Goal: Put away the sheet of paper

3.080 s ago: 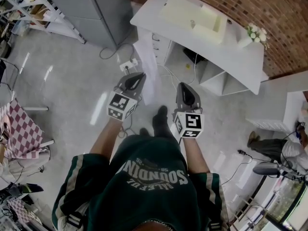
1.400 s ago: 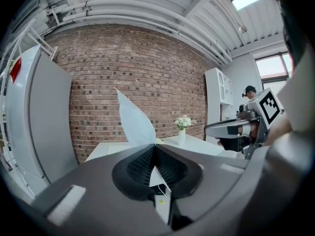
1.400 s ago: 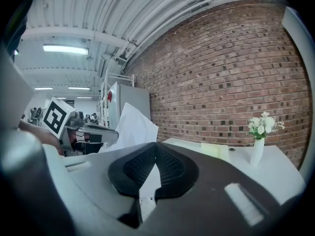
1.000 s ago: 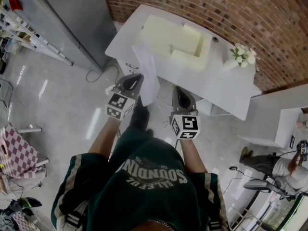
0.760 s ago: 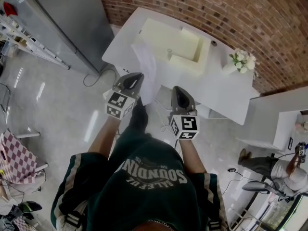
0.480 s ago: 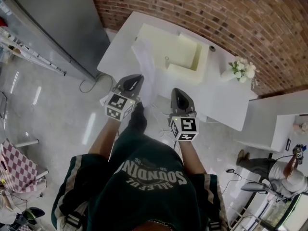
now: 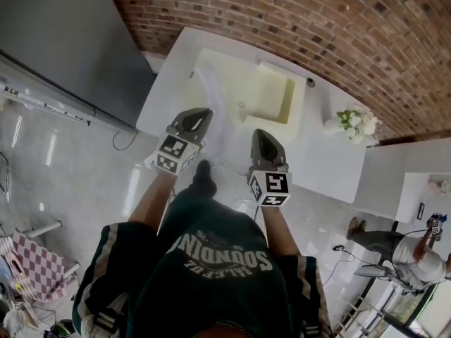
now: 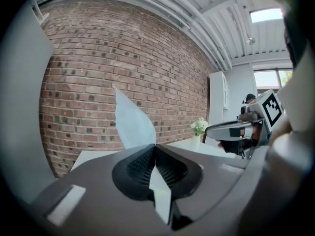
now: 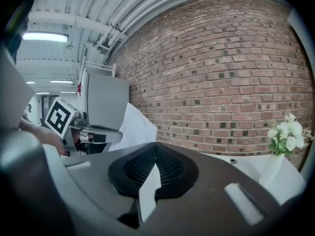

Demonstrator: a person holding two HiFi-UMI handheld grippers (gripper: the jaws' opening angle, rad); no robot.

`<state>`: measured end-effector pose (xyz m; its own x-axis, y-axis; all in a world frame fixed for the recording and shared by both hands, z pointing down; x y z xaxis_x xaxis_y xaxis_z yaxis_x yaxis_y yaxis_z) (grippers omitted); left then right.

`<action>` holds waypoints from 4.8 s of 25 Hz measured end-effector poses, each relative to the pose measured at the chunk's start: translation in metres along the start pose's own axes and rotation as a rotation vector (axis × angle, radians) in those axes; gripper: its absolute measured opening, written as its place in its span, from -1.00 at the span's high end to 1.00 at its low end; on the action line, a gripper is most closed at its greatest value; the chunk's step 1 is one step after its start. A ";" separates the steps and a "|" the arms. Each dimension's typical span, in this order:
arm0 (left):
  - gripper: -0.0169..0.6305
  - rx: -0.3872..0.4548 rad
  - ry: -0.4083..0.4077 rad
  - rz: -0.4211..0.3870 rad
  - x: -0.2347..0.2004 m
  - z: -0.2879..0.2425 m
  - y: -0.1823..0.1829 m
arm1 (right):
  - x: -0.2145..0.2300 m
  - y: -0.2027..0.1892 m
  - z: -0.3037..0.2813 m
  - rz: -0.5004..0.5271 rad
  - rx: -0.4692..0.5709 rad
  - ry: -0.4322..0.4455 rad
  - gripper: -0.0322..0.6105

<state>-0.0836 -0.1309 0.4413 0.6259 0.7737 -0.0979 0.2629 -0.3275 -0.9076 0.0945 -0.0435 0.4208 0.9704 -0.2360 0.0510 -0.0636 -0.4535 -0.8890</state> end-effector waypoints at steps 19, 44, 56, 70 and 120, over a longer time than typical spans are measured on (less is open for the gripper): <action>0.91 -0.069 -0.193 -0.060 -0.081 -0.098 0.025 | 0.027 0.019 -0.085 -0.091 -0.064 -0.138 0.90; 0.91 -0.092 -0.312 -0.084 -0.072 -0.160 0.036 | 0.066 0.001 -0.092 -0.171 -0.071 -0.227 0.90; 0.91 -0.231 -0.360 -0.092 -0.081 -0.206 0.000 | 0.087 -0.011 -0.092 -0.200 -0.110 -0.254 0.90; 0.91 -0.411 -0.346 -0.061 -0.115 -0.237 -0.050 | 0.105 -0.016 -0.104 -0.201 -0.153 -0.240 0.90; 0.91 -0.529 -0.438 0.139 -0.085 -0.332 -0.078 | 0.169 -0.033 -0.143 -0.267 -0.247 -0.232 0.90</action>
<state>0.0864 -0.3506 0.6560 0.3552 0.8163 -0.4556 0.5935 -0.5734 -0.5648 0.2269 -0.1910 0.5237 0.9852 0.1044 0.1359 0.1706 -0.6714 -0.7212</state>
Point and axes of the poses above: the fingertips, and each gripper's own axes: z backward along the fingers, x to its right, y out of its top, the point moved 6 cm from there along z, backward along the fingers, and after that the axes turned 11 degrees about -x, right-handed, at the moved point
